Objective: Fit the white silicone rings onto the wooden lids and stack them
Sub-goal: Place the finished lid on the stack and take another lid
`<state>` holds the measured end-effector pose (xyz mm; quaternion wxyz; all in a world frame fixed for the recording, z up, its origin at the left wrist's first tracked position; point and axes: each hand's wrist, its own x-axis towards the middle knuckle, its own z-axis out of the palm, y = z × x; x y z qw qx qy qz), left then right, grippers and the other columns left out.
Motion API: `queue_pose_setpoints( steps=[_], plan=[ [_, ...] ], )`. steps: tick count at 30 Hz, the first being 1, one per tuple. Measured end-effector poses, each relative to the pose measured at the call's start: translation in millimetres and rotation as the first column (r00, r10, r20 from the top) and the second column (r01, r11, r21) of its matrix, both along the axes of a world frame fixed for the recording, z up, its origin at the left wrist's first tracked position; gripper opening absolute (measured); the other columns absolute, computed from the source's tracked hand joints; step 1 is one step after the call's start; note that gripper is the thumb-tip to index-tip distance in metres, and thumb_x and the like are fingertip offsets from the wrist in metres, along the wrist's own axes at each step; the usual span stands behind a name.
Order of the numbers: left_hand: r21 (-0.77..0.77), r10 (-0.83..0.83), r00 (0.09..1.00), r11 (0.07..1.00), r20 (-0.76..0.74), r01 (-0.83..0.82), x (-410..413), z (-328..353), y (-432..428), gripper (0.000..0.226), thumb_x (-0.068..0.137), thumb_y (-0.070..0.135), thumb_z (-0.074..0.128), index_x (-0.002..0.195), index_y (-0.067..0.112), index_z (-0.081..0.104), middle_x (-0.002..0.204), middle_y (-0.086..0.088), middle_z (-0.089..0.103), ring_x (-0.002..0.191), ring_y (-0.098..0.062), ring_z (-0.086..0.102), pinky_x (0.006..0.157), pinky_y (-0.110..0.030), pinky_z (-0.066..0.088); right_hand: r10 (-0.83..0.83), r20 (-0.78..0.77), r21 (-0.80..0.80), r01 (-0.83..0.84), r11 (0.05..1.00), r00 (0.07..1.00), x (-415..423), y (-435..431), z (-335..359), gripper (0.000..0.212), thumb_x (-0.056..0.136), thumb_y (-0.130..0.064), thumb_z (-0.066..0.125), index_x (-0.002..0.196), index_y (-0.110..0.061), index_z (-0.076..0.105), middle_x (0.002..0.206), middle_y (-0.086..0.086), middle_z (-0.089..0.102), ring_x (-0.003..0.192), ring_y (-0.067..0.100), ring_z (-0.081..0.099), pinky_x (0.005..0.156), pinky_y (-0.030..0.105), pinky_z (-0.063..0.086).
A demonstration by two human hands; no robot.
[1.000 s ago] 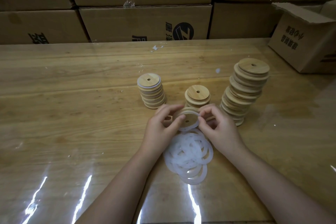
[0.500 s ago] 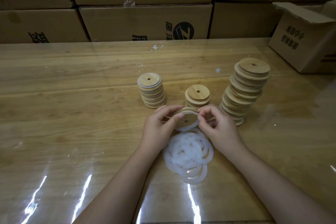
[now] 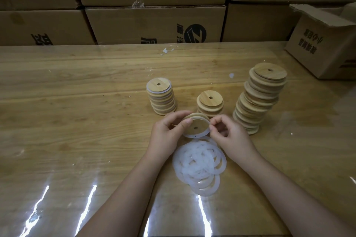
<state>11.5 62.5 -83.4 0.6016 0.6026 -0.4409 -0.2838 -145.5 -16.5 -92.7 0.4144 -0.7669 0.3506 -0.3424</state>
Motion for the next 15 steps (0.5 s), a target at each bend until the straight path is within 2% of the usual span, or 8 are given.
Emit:
queue_pose_setpoints(
  steps=[2,5,8,11,15],
  plan=[
    [0.005,0.001,1.000,1.000,0.001,-0.001,1.2,-0.6,-0.2,0.019,0.086,0.008,0.065,0.103,0.013,0.070,0.100,-0.004,0.072,0.096,-0.020,0.066,0.088,-0.037,0.052,0.001,-0.018,0.001,-0.001,1.000,1.000,0.1,0.1,-0.6,0.007,0.084,-0.006,0.062,0.083,-0.013,0.061,0.075,-0.009,0.059,0.062,-0.001,0.052,0.057,0.011,0.041],
    [-0.013,-0.006,0.998,1.000,0.059,0.007,0.5,-1.8,0.7,0.018,0.087,0.010,0.065,0.102,0.019,0.068,0.096,0.006,0.071,0.089,-0.009,0.065,0.082,-0.027,0.052,0.002,-0.031,-0.002,-0.002,1.000,1.000,-0.3,-0.7,-0.9,0.011,0.083,-0.006,0.062,0.081,-0.016,0.060,0.072,-0.010,0.057,0.058,-0.004,0.050,0.055,0.009,0.039],
    [-0.026,-0.030,0.984,0.999,0.176,0.035,-3.2,-3.4,1.8,0.023,0.083,0.014,0.071,0.102,0.027,0.067,0.095,0.011,0.069,0.089,0.000,0.062,0.079,-0.019,0.049,0.014,-0.020,-0.017,-0.014,1.000,1.000,-0.4,-0.4,-1.1,0.013,0.082,-0.004,0.063,0.081,-0.017,0.059,0.077,-0.010,0.059,0.062,-0.001,0.052,0.057,0.011,0.041],
    [-0.048,-0.063,0.950,0.995,0.306,0.082,-4.5,-4.5,1.0,0.026,0.081,0.014,0.073,0.100,0.030,0.067,0.097,0.008,0.068,0.095,-0.002,0.060,0.084,-0.021,0.046,0.031,-0.001,-0.084,-0.031,0.996,1.000,0.1,0.5,-1.5,0.019,0.081,-0.003,0.063,0.081,-0.020,0.057,0.086,-0.008,0.061,0.070,0.004,0.056,0.060,0.012,0.042],
    [-0.058,-0.051,0.977,0.996,0.208,0.064,-2.7,-4.7,1.2,0.022,0.079,0.020,0.072,0.098,0.028,0.068,0.096,0.006,0.070,0.095,-0.008,0.064,0.085,-0.029,0.050,0.066,-0.012,-0.092,-0.067,0.994,0.998,-0.4,0.7,-1.1,0.024,0.081,-0.004,0.064,0.079,-0.027,0.054,0.086,-0.006,0.060,0.071,0.007,0.056,0.061,0.015,0.042]
  ],
)
